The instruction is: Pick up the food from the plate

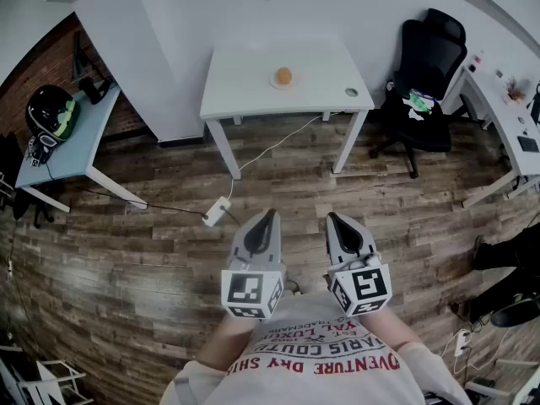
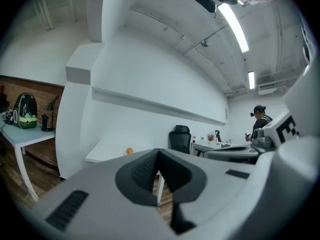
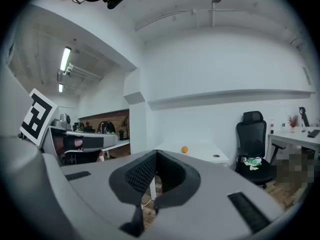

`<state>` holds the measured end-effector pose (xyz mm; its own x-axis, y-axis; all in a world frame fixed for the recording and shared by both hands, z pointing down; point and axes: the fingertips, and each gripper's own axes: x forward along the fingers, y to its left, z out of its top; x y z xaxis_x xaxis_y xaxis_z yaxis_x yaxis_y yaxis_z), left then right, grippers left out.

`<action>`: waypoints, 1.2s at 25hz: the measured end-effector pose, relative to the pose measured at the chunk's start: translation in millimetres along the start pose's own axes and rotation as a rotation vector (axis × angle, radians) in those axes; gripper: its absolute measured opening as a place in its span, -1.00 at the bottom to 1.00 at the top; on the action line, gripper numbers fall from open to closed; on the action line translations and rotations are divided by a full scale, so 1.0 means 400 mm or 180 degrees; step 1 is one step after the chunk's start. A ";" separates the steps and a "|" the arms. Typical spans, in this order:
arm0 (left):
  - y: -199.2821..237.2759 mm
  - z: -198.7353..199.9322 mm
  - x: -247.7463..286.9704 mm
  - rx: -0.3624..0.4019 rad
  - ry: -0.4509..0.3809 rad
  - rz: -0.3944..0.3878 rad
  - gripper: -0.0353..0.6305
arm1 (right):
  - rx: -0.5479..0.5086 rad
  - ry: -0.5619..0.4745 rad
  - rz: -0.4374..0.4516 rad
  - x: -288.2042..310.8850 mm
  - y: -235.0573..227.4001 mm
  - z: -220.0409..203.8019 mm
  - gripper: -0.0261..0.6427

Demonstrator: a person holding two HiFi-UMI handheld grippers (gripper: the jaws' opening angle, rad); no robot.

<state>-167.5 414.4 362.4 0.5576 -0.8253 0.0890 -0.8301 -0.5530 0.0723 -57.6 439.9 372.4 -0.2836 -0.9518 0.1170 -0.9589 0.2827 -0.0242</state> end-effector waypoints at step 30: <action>0.095 -0.037 0.229 -0.0083 0.0230 0.0205 -0.88 | 0.0257 0.0209 -0.0010 0.231 -0.182 -0.036 -0.90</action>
<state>-148.0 319.6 388.1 0.5031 -0.8482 0.1657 -0.8642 -0.4951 0.0900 -13.7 333.0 399.1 -0.2818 -0.9421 0.1818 -0.9582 0.2667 -0.1034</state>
